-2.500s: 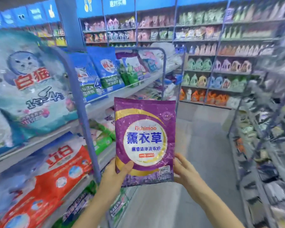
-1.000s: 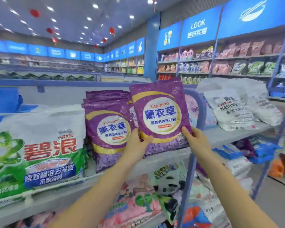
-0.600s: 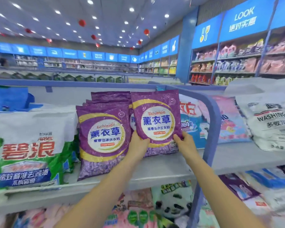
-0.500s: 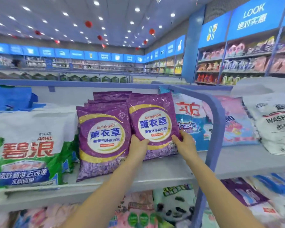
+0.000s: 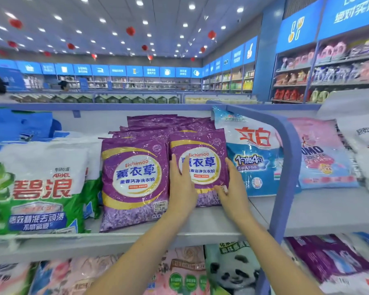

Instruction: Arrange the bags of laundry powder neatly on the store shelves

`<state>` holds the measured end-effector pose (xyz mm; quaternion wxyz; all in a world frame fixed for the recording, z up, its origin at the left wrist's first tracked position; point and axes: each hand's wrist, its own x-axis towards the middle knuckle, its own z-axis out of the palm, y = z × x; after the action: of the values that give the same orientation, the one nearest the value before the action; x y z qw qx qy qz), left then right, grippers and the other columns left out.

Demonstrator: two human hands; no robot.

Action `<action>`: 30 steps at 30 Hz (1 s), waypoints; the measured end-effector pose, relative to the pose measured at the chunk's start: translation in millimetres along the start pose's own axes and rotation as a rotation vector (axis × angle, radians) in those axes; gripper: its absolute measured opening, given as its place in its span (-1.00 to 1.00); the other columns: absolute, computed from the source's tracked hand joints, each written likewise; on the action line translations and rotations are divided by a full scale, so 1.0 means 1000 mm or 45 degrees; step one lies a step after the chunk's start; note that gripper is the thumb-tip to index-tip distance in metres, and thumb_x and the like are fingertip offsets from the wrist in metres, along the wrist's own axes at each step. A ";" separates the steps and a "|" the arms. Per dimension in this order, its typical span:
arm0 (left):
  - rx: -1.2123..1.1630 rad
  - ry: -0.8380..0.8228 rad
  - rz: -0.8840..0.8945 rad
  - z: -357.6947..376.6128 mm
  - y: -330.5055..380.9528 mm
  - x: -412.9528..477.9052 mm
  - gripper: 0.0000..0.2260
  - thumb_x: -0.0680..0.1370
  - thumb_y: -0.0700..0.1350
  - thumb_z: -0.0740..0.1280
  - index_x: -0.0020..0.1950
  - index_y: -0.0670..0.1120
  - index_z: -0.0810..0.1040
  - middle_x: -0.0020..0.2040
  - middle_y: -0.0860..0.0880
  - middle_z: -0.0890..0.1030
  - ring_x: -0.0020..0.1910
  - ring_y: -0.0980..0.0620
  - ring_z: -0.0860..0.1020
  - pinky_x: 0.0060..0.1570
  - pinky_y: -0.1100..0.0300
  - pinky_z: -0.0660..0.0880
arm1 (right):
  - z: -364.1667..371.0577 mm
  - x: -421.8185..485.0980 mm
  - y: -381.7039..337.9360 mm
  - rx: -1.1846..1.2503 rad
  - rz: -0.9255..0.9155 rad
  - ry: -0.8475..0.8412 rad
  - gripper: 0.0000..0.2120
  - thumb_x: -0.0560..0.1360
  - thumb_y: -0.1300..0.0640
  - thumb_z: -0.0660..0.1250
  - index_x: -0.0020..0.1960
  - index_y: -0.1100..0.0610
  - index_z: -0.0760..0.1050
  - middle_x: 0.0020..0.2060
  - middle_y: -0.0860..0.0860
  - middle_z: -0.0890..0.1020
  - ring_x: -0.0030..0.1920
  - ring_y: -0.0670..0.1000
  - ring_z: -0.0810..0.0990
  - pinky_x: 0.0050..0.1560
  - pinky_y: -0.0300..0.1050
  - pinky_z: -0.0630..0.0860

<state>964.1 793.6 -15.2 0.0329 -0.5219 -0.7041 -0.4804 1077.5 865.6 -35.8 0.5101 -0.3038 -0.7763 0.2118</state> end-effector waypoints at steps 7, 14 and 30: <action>0.494 -0.179 0.324 -0.028 -0.014 -0.007 -0.59 0.52 -0.20 0.30 0.37 -0.16 0.37 0.43 -0.15 0.30 0.38 -0.13 0.30 0.32 0.07 0.29 | -0.015 0.001 -0.002 -0.560 -0.086 -0.216 -0.56 0.41 0.19 0.43 0.26 0.18 0.46 0.27 0.12 0.42 0.30 0.13 0.35 0.26 -0.04 0.33; 0.772 -0.167 0.452 -0.028 -0.029 -0.017 -0.70 0.34 -0.36 0.40 0.07 -0.25 0.57 0.05 -0.20 0.59 0.03 -0.21 0.53 0.03 0.00 0.44 | -0.011 0.001 -0.010 -0.715 -0.014 -0.324 -0.64 0.47 0.10 0.37 0.23 0.17 0.46 0.21 0.09 0.45 0.26 0.09 0.33 0.17 -0.04 0.38; 0.272 0.531 -0.062 -0.238 -0.127 -0.163 -0.83 0.47 -0.10 0.28 0.04 -0.07 0.54 -0.11 0.11 0.52 -0.07 0.37 0.44 -0.04 0.54 0.30 | 0.053 -0.099 -0.149 0.180 -0.232 -0.333 -0.79 0.51 -0.11 0.26 0.00 0.00 0.54 -0.05 -0.21 0.57 -0.03 -0.32 0.47 0.00 -0.55 0.30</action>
<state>832.5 510.1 -58.1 0.2210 -0.3878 -0.7413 -0.5013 1020.1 688.2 -26.3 0.4420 -0.1654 -0.8435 0.2565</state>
